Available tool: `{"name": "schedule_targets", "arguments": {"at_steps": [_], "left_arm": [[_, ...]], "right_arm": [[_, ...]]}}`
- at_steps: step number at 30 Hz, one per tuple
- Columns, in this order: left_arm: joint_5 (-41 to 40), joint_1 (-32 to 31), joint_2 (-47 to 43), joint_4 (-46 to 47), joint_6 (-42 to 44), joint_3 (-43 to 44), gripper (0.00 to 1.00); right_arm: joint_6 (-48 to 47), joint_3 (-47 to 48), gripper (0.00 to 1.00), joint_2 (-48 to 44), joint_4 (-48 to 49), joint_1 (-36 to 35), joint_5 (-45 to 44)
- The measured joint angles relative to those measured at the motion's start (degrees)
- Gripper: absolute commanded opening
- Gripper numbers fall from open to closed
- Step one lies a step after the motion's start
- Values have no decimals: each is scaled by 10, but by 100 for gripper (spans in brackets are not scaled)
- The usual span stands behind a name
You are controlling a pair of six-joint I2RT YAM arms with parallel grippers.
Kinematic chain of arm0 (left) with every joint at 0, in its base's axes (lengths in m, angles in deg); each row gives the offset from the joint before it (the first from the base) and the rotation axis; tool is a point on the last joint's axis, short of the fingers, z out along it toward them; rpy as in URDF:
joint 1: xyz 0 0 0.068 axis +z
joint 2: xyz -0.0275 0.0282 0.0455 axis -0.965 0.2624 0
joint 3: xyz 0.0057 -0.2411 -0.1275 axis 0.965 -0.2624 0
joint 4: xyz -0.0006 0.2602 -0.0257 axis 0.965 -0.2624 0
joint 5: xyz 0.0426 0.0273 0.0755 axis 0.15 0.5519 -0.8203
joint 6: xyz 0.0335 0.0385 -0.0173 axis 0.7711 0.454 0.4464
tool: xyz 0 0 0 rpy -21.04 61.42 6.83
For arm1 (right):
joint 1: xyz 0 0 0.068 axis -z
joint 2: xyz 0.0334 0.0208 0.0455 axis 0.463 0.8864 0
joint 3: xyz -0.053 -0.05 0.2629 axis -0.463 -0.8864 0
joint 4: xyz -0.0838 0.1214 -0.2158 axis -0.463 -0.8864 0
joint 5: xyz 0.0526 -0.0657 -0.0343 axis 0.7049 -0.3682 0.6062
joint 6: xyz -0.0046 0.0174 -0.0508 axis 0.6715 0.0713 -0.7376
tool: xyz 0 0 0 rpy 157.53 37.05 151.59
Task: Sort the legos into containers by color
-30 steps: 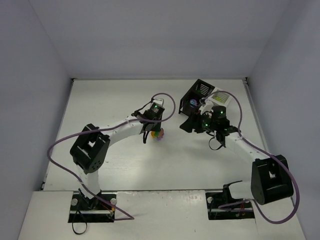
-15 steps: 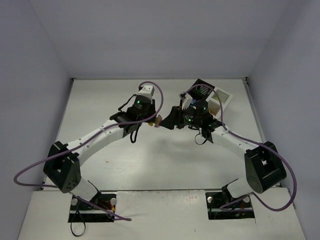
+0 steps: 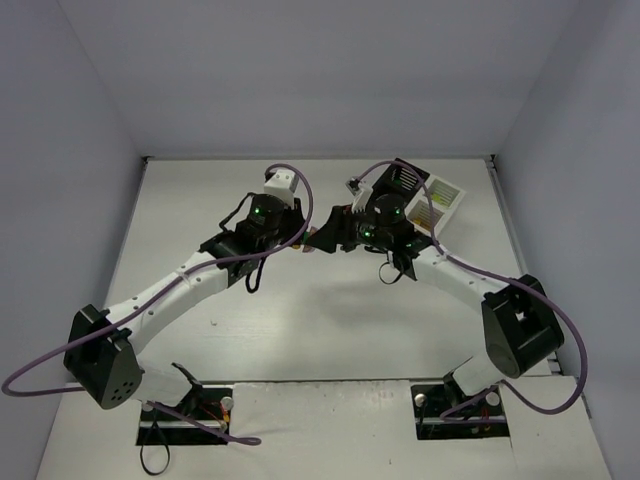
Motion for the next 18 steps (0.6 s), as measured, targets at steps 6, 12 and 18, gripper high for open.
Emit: {"name": "schedule_targets", "arguments": {"at_steps": [6, 12, 18], "left_arm": [[2, 0, -7, 26, 6, -27, 4], [5, 4, -13, 46, 8, -46, 4], [20, 16, -13, 56, 8, -49, 4]], "right_arm": [[8, 4, 45, 12, 6, -4, -1], [18, 3, 1, 14, 16, -5, 3], [19, 2, 0, 14, 28, -5, 2]]}}
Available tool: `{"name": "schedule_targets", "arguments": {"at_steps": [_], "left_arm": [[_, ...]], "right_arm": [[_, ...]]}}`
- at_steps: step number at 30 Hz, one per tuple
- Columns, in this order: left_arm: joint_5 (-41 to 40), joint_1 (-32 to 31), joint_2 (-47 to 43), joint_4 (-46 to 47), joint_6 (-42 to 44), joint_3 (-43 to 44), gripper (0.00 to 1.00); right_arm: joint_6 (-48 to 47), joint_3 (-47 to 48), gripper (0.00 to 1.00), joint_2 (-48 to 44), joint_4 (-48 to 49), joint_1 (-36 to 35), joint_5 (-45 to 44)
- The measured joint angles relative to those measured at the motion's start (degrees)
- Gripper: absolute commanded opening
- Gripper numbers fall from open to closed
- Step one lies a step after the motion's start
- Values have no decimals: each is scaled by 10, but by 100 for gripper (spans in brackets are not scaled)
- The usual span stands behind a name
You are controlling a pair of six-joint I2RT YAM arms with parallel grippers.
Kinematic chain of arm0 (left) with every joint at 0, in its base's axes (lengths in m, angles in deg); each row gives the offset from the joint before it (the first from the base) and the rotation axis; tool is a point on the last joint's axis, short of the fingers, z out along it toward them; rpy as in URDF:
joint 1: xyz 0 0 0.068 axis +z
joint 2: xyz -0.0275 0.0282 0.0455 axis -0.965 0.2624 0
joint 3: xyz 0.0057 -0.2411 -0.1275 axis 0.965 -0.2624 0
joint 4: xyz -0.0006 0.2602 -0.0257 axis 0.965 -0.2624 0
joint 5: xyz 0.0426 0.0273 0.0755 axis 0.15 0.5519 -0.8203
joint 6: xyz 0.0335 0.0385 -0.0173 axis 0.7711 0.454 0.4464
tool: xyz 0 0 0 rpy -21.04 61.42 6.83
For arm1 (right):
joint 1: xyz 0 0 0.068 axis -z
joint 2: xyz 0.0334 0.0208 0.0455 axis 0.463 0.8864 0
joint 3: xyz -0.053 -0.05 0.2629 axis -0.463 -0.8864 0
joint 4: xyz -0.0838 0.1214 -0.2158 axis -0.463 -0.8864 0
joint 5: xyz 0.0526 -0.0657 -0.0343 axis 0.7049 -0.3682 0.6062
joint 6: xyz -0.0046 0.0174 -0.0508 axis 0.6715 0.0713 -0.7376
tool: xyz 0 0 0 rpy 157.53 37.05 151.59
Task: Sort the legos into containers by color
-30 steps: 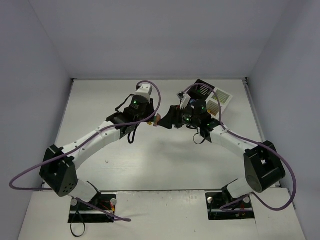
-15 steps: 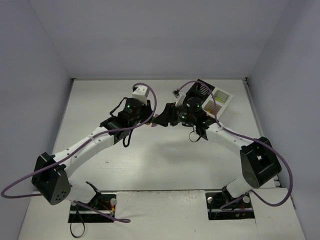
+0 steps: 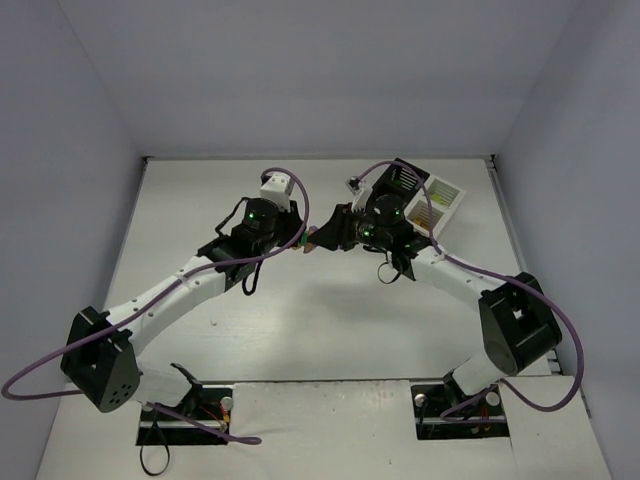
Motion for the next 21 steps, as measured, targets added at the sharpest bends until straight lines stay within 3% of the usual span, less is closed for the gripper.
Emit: {"name": "schedule_targets", "arguments": {"at_steps": [11, 21], "left_arm": [[27, 6, 0, 1, 3, -2, 4], [-3, 24, 0, 0, 17, -2, 4]], "right_arm": [[-7, -21, 0, -16, 8, 3, -9], [-21, -28, 0, -33, -16, 6, -13]]}}
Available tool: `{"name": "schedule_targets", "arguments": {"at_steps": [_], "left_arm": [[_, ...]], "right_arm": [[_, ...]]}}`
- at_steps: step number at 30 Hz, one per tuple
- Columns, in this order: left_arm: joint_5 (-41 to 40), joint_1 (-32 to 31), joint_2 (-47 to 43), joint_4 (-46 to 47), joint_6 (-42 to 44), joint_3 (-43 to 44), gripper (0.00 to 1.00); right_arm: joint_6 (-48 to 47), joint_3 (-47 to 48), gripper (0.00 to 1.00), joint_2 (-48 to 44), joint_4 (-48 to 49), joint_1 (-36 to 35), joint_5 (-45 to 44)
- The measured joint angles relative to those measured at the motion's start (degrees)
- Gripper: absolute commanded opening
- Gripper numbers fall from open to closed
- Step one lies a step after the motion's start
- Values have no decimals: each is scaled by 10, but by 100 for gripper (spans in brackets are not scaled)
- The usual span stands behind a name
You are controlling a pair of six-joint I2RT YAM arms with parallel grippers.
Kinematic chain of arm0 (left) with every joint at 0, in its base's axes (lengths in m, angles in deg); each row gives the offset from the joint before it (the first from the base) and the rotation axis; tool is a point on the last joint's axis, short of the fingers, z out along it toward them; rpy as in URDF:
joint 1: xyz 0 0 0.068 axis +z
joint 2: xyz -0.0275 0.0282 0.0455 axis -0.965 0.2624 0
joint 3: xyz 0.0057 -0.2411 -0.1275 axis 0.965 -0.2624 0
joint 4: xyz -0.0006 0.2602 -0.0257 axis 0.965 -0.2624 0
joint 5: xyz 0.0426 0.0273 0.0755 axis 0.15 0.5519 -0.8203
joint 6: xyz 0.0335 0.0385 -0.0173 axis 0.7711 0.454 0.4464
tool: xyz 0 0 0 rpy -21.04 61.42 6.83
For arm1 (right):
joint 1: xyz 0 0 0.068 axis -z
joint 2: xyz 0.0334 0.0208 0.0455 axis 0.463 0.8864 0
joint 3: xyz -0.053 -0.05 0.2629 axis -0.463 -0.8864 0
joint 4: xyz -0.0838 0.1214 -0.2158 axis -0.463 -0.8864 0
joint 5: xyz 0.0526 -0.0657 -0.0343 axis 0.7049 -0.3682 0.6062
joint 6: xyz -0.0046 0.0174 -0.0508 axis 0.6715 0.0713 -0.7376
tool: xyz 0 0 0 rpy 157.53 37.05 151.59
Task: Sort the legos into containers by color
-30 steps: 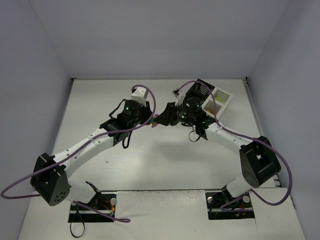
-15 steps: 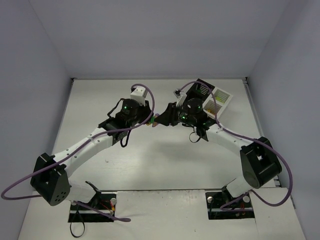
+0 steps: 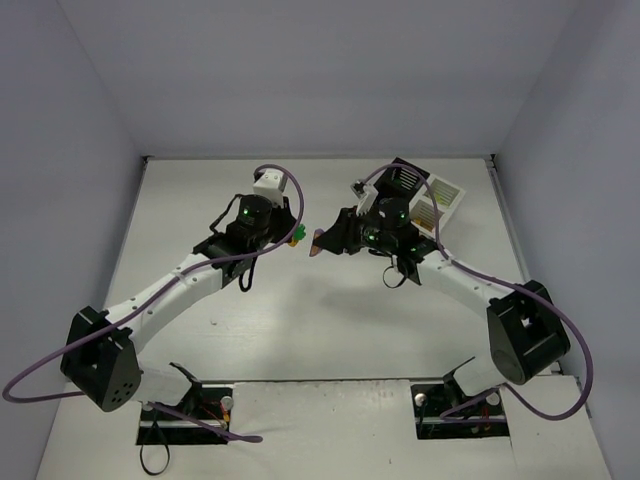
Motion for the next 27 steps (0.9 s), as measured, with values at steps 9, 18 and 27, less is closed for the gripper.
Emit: {"name": "schedule_targets", "arguments": {"at_steps": [9, 18, 27], "left_arm": [[-5, 0, 0, 0, 12, 0, 4], [-8, 0, -6, -14, 32, 0, 4], [-8, 0, -17, -29, 42, 0, 4]], "right_arm": [[-73, 19, 0, -32, -90, 19, -57], [-202, 114, 0, -54, -160, 88, -238], [-269, 169, 0, 11, -167, 122, -335]]}}
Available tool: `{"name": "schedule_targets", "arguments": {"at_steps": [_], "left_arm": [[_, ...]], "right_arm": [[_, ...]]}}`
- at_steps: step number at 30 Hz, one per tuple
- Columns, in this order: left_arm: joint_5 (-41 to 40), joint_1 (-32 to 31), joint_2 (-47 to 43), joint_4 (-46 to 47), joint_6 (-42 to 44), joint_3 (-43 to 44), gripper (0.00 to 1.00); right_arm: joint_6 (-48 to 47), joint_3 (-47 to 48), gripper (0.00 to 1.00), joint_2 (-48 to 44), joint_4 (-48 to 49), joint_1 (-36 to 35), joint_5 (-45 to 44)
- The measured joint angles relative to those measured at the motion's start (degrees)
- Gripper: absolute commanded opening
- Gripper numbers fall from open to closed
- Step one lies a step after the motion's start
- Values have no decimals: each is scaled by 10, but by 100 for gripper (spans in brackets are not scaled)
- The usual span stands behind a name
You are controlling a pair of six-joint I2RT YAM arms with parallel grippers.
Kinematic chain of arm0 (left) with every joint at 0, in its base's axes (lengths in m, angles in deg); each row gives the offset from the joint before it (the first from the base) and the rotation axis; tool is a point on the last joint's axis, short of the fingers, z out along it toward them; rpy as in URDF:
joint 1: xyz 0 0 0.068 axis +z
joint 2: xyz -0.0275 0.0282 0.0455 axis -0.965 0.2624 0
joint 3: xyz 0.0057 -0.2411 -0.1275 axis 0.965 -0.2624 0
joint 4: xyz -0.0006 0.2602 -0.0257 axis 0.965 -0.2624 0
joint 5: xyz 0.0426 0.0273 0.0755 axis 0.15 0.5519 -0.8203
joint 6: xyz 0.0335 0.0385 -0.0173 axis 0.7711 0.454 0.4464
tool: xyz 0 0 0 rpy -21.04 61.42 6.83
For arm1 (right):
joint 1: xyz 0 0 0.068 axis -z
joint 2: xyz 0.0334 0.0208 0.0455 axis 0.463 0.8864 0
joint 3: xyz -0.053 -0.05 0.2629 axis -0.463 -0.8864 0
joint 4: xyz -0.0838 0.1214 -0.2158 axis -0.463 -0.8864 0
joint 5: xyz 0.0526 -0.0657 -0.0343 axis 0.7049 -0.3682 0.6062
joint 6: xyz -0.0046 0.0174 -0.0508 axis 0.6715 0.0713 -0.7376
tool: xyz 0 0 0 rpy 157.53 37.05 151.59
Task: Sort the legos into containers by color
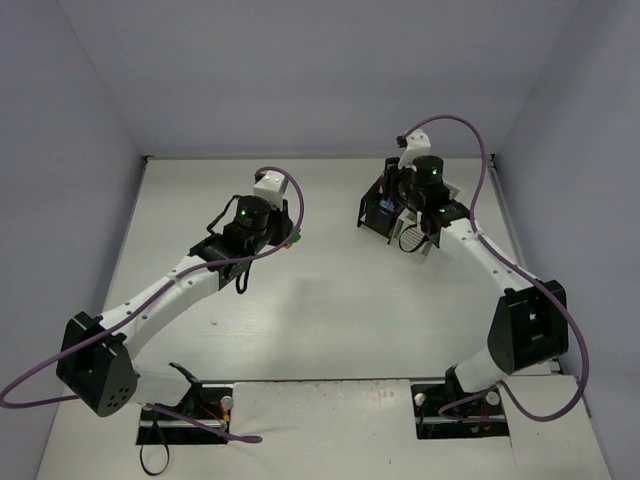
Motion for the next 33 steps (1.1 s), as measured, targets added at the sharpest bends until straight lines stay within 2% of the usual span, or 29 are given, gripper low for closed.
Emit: {"name": "schedule_targets", "arguments": {"at_steps": [7, 10, 14, 16, 21, 26, 33], "left_arm": [[1, 0, 0, -2, 0, 0, 4], [2, 0, 0, -2, 0, 0, 4], [4, 0, -1, -2, 0, 0, 4], [4, 0, -1, -2, 0, 0, 4], [9, 0, -5, -2, 0, 0, 4], [13, 0, -14, 3, 0, 0, 4], [23, 0, -21, 16, 0, 0, 4]], "right_arm": [[-11, 7, 6, 74, 0, 9, -16], [-11, 7, 16, 90, 0, 14, -18], [-11, 10, 41, 98, 0, 17, -19], [-11, 11, 50, 98, 1, 17, -19], [-6, 12, 60, 95, 3, 17, -2], [11, 9, 60, 63, 2, 17, 30], [62, -31, 60, -41, 11, -13, 132]]}}
